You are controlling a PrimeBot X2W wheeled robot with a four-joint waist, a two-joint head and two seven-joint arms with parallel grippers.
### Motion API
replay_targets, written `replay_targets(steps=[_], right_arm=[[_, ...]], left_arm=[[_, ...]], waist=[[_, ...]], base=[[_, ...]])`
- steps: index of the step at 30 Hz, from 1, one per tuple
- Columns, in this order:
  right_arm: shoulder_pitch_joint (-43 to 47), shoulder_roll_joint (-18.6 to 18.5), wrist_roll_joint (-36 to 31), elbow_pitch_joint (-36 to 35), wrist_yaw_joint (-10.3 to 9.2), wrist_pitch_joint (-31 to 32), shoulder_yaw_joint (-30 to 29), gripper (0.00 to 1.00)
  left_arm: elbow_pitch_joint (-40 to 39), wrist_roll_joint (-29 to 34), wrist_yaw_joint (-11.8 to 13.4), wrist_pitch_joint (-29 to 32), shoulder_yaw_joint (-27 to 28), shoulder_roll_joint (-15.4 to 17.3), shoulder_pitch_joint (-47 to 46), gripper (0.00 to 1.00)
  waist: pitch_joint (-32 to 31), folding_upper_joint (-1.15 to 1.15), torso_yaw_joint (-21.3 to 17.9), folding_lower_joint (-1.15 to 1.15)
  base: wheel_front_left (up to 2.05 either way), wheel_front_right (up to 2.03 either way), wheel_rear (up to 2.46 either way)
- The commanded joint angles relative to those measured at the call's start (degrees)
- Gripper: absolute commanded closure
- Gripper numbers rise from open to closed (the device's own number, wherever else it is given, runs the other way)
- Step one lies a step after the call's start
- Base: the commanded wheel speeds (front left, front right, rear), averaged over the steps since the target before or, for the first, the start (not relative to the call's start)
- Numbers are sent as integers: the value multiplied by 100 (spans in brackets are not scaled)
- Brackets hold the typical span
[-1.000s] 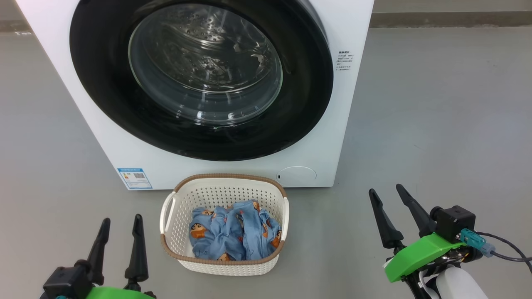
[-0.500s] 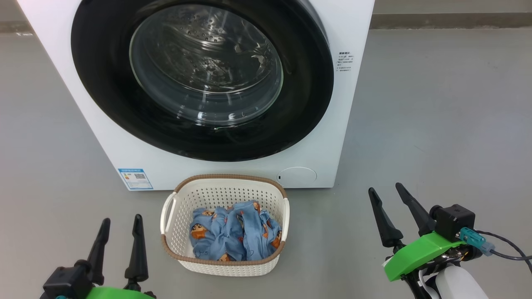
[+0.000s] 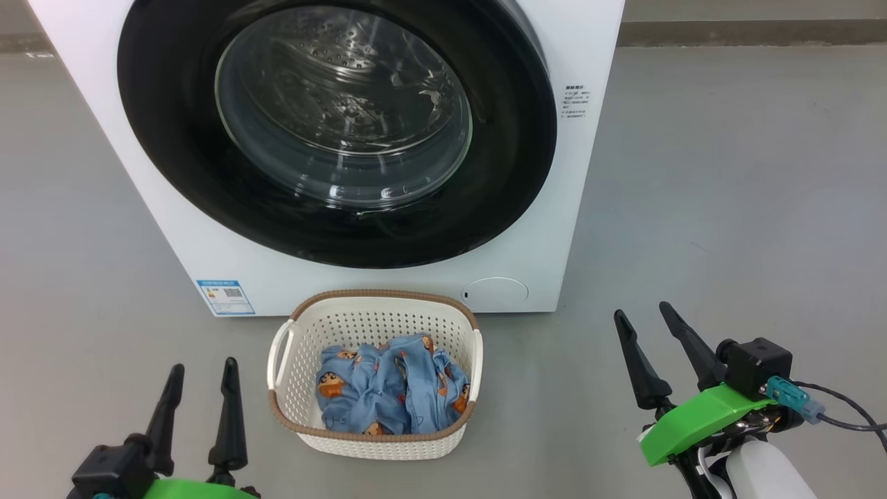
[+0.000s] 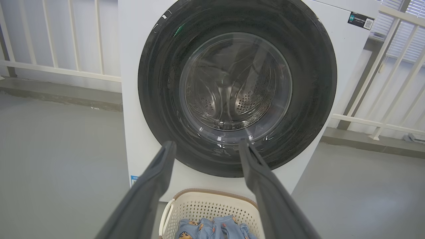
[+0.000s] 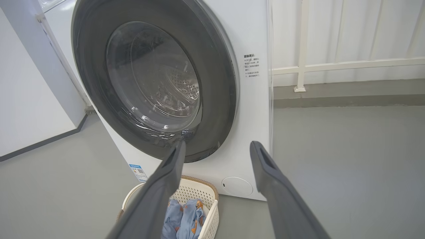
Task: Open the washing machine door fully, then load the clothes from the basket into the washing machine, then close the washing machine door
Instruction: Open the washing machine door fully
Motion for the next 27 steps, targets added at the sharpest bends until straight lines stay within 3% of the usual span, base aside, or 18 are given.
replay_targets(steps=[1,27], right_arm=[[-182,2,21,-117,-6,-71,108,0],[-651,-252,228,-12,-6,-71,-88,0]], left_arm=[[-136,11,-49,-47,184,86,-166,0],[-144,-71,-34,-47,152,85,-282,0]], waist=[[3,0,6,0],[237,0,108,0]], base=[[0,0,0],[0,0,0]])
